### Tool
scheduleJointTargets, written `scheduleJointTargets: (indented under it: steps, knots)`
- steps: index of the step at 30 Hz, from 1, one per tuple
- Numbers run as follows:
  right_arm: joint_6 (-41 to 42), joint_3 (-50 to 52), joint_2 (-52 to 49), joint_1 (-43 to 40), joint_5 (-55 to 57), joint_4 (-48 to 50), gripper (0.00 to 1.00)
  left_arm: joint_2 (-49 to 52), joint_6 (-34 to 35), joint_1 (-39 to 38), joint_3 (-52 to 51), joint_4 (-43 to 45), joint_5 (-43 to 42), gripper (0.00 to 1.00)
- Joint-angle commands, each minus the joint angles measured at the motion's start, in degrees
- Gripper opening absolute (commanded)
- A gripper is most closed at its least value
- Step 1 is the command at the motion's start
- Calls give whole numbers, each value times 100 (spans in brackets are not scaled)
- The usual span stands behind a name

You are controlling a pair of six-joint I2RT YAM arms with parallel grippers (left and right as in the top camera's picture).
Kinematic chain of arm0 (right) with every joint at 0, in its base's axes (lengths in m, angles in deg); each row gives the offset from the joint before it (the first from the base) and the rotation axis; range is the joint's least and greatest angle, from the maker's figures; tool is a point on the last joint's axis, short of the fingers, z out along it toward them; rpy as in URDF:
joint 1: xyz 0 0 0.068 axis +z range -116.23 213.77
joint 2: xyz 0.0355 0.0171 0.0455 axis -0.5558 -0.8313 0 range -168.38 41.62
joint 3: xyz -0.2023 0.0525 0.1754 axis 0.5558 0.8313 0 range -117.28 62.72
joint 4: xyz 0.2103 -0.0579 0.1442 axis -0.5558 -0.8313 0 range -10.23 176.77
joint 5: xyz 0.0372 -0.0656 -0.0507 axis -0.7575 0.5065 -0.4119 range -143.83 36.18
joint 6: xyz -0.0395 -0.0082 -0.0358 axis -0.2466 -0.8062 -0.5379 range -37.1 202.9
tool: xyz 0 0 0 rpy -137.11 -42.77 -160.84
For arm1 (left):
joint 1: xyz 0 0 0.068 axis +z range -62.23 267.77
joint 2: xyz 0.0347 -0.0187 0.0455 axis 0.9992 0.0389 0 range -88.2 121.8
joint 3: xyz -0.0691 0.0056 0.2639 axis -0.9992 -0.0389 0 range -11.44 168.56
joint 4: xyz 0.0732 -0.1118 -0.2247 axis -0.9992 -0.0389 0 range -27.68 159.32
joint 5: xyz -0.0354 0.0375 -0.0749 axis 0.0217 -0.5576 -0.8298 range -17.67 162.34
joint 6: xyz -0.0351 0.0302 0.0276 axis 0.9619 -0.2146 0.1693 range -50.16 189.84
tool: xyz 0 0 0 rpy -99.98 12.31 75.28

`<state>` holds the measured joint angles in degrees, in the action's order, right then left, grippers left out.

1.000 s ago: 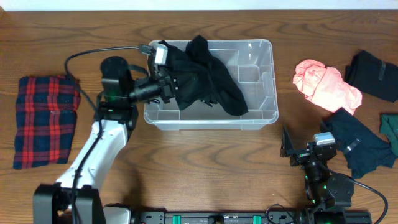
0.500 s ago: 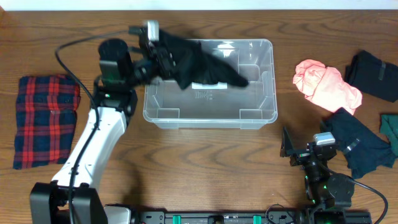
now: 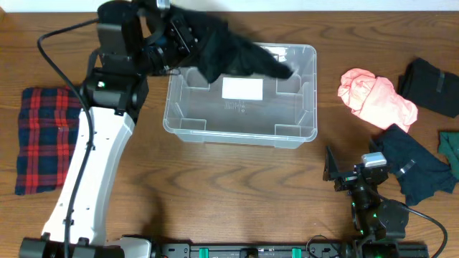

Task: Pack container
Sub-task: 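Lift the black garment with the left gripper over the clear bin, then lower the black garment into the bin and press it flat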

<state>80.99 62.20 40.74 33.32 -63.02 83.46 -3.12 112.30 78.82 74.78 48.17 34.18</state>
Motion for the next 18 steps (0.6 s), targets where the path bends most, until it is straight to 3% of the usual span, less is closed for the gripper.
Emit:
scheduleJointTargets:
  steps: [1,18]
  knots:
    - [-31,20,24,42,9,-13,99,-160,-1344,-105,802,-551,1233,6]
    - [-31,20,22,42,9,-13,99,238,-4627,-1622,990,-1676,1878,6]
